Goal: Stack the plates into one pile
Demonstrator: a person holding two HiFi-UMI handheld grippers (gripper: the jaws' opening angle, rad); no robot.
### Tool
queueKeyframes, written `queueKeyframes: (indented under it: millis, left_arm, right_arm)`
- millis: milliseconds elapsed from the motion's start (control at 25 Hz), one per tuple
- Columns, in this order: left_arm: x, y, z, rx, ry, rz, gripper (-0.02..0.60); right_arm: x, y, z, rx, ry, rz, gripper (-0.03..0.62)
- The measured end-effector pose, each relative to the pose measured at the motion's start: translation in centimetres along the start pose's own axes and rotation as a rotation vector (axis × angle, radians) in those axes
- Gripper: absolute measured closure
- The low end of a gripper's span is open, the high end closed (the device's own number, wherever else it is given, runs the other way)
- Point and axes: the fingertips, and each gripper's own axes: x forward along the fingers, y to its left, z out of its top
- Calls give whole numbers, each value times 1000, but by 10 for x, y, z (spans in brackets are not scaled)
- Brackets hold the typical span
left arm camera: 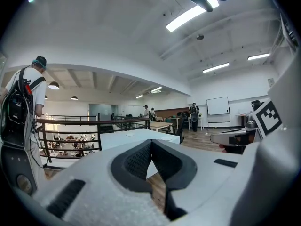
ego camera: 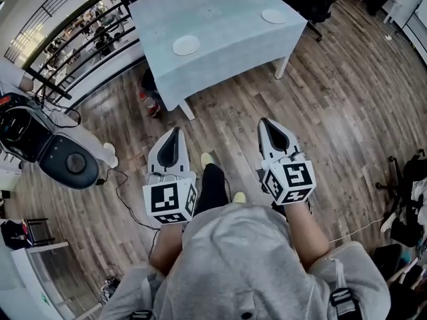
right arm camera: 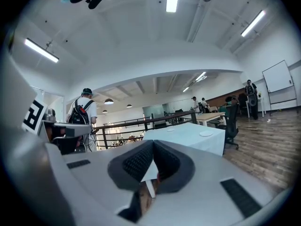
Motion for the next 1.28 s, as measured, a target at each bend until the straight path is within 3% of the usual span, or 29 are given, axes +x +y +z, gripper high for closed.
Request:
queueKeyframes:
  millis: [440, 720, 1280]
  left_arm:
    - [47, 27, -13, -53, 34, -10, 565]
    - [95, 42, -19, -37, 67, -25, 566]
    - [177, 114, -17, -38, 109, 10, 566]
  right_arm:
    - [55, 3, -8, -6, 45, 40, 568]
    - [107, -7, -5, -11, 72, 53, 568]
    - [214, -21, 3, -6, 127, 43, 568]
